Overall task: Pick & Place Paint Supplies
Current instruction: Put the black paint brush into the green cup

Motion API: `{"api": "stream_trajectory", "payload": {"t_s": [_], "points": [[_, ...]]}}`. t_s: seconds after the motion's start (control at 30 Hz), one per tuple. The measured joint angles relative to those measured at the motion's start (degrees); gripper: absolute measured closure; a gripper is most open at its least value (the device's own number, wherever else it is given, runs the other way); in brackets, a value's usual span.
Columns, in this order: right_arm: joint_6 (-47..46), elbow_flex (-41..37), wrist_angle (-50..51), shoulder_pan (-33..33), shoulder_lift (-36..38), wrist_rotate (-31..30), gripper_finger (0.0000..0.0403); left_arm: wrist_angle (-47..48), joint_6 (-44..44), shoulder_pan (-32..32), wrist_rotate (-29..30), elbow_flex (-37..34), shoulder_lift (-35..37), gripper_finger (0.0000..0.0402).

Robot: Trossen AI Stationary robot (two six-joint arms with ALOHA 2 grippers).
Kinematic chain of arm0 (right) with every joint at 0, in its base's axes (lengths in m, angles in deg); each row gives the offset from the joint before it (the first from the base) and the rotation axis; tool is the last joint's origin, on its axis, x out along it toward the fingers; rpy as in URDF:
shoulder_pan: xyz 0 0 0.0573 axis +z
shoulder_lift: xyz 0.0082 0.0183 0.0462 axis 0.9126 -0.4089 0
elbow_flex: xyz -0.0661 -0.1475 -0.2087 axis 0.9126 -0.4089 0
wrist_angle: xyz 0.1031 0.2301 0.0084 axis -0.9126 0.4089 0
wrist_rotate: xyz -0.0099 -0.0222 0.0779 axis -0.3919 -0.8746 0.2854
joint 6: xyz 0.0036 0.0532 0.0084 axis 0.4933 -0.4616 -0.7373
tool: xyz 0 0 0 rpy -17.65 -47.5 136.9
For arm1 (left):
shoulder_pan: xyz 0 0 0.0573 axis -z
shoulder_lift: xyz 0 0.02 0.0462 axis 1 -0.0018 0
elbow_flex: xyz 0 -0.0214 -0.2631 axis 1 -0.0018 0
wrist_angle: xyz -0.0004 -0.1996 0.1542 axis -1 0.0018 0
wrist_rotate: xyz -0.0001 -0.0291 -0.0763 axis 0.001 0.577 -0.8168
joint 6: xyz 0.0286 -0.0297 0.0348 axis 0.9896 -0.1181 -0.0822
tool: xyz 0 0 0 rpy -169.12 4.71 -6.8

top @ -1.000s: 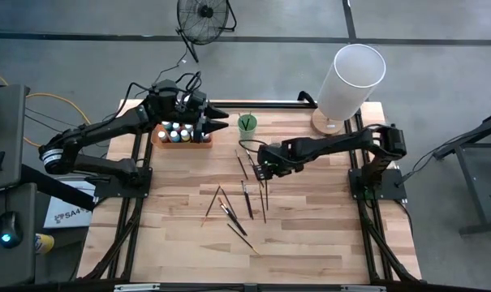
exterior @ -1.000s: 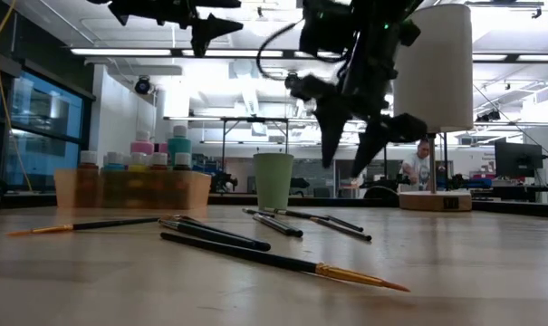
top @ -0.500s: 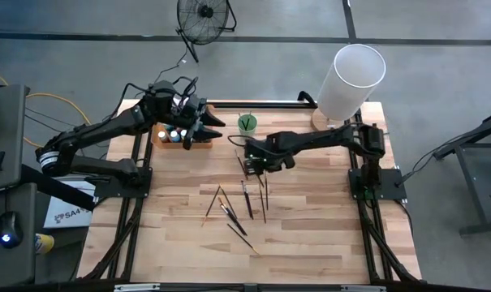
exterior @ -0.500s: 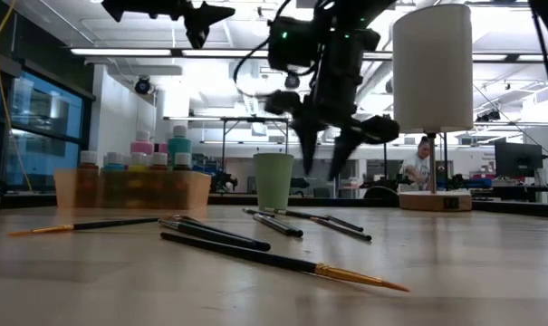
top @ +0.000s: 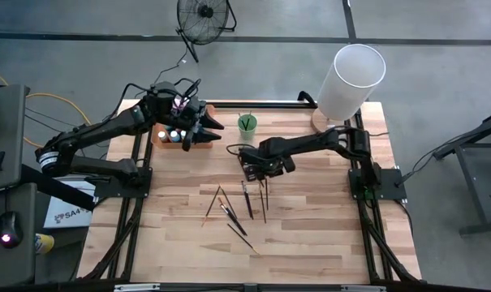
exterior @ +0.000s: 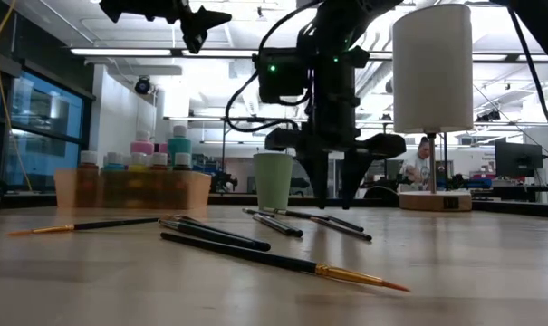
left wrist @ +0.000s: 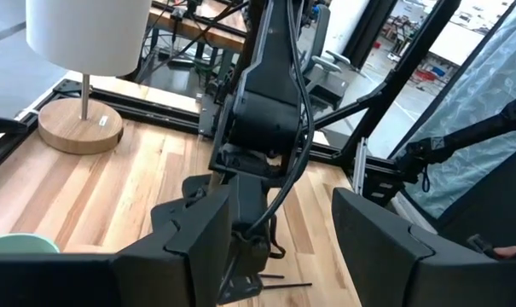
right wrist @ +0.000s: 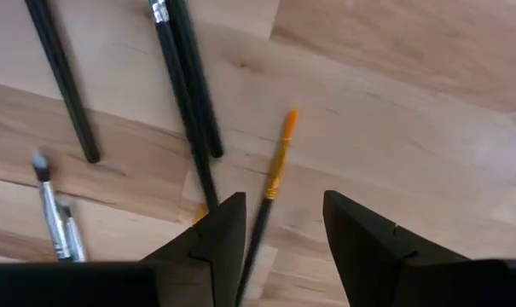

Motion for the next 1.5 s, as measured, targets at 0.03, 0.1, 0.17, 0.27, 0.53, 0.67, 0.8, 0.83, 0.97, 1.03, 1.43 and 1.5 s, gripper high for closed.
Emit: {"api": "stream_trajectory", "payload": {"t_s": [0.03,0.1,0.17,0.27,0.53,0.67,0.8,0.83,0.97,1.03,1.43,1.5], "points": [[-0.05,0.00,-0.41,0.00,-0.01,-0.06,0.0251,-0.02,0.00,0.00,-0.01,0.00,0.00,0.0202],[-0.57,0.00,-0.55,-0.01,0.05,-0.66,0.0251,-0.02,0.00,0.00,0.01,0.00,0.00,0.0202],[-0.76,0.00,-0.55,-0.04,0.05,-1.48,0.0251,-0.02,0.00,0.00,0.01,0.00,0.00,0.0202],[-0.95,0.00,-0.59,-0.06,0.05,-1.72,0.0251,-0.02,0.00,0.00,0.01,0.00,0.00,0.0202],[-2.72,0.20,-1.72,1.12,-2.53,-0.63,0.0251,-0.02,-0.02,0.00,0.02,0.00,0.00,0.0202],[-4.45,0.26,-1.32,2.11,-3.16,-1.27,0.0251,-0.04,0.00,0.00,0.03,0.00,0.00,0.0202],[-4.74,0.26,-0.80,2.48,-3.24,-1.41,0.0254,-0.04,0.02,0.00,0.03,0.00,0.00,0.0202],[-4.76,0.26,-0.66,2.49,-3.27,-1.37,0.0257,-0.04,0.02,0.00,0.03,0.00,0.00,0.0202],[-4.37,0.20,-0.49,2.49,-3.31,-0.70,0.0285,-0.04,0.17,0.00,0.03,0.00,0.00,0.0202],[-4.08,0.17,-0.39,2.49,-3.33,-0.13,0.0305,-0.04,0.17,0.00,0.03,0.01,0.00,0.0202],[-1.71,0.09,-0.08,2.49,-3.42,1.42,0.0394,-0.05,0.17,0.00,0.03,0.00,0.00,0.0202],[-1.08,0.07,-0.14,2.18,-3.42,2.03,0.0396,-0.04,0.18,0.00,0.03,0.00,0.00,0.0202]]}}
